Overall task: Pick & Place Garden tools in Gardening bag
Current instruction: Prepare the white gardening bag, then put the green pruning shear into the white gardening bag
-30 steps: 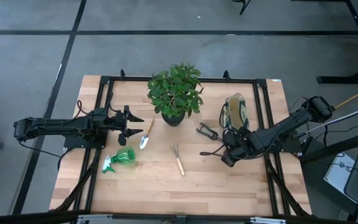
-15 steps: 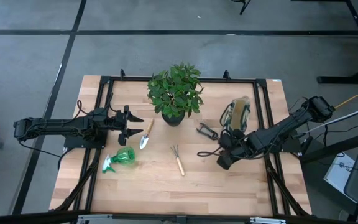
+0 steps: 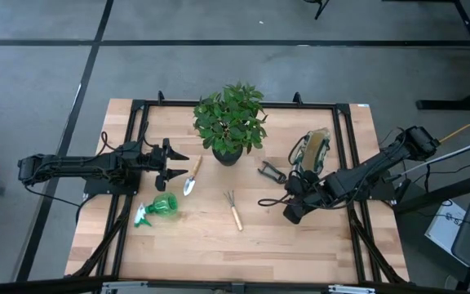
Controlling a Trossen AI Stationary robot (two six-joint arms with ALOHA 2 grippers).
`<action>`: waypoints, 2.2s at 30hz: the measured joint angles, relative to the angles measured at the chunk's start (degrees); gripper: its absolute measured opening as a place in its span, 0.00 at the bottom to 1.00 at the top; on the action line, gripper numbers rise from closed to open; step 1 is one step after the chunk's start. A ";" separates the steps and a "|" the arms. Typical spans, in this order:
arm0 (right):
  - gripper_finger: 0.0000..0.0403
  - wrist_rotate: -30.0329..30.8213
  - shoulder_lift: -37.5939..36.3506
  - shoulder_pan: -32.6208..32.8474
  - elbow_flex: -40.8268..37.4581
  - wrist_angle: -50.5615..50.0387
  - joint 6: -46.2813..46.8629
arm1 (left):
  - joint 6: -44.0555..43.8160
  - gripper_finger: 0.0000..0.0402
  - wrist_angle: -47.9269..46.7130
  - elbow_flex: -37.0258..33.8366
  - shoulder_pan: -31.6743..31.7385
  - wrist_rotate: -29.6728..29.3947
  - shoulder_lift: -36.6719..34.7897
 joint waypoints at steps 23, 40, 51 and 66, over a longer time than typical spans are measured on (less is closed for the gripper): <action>0.46 0.10 0.00 -0.10 0.02 3.23 -9.27 | 0.00 0.56 0.00 0.00 -0.02 0.00 0.00; 0.45 6.29 -0.22 0.01 4.05 -20.37 -3.49 | 0.00 0.56 -0.02 0.00 0.00 -0.01 0.01; 0.45 8.22 -0.31 1.18 17.79 -20.88 -8.72 | 0.00 0.56 -0.01 0.00 0.00 -0.01 0.01; 0.45 7.96 10.30 -3.21 17.77 -8.44 -23.69 | -0.01 0.56 -0.02 -0.02 -0.01 -0.02 0.00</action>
